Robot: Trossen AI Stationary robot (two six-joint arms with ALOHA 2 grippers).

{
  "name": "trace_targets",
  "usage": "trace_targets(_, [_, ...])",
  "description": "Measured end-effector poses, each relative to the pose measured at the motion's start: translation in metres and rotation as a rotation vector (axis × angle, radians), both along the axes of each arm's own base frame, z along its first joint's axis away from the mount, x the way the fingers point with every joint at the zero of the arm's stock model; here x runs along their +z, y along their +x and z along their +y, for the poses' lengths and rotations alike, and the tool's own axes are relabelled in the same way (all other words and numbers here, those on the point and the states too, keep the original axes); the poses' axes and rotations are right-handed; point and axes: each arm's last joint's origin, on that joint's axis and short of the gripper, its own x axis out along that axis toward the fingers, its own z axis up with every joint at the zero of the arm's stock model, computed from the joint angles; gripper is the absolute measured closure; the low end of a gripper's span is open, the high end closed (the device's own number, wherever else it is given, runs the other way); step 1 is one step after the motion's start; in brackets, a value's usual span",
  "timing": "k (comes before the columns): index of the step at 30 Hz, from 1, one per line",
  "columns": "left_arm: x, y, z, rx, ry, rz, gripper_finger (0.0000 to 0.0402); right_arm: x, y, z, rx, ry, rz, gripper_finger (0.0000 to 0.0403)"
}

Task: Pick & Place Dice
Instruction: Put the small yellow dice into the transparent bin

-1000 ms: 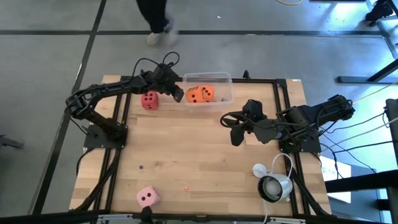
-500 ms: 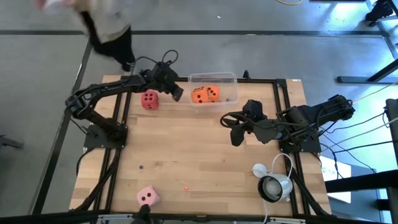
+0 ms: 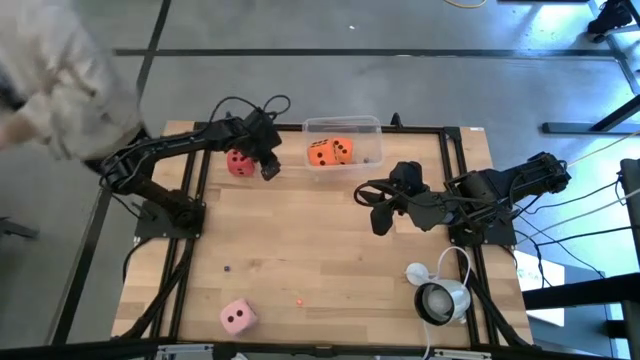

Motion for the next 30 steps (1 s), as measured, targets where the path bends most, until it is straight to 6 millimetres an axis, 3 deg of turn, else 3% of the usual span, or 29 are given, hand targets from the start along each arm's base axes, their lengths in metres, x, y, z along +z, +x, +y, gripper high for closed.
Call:
trace_targets(4, [-0.008, 0.007, -0.004, -0.035, 0.015, 0.053, 0.0221, 0.0, 0.0, 0.0, 0.003, -0.005, 0.003, 0.023])
trace_targets(8, [-0.019, 0.015, -0.007, -0.036, 0.042, 0.133, 0.0195, 0.0, 0.0, 0.0, 0.009, -0.015, 0.008, 0.023])
trace_targets(19, [-0.059, 0.03, -0.001, 0.005, 0.002, 0.286, 0.0202, 0.0, 0.0, 0.0, 0.018, -0.013, 0.013, 0.023])
trace_targets(30, [-0.08, 0.034, 0.006, -0.045, 0.009, 0.347, 0.0208, -0.001, 0.0, 0.001, 0.049, 0.01, 0.023, 0.023])
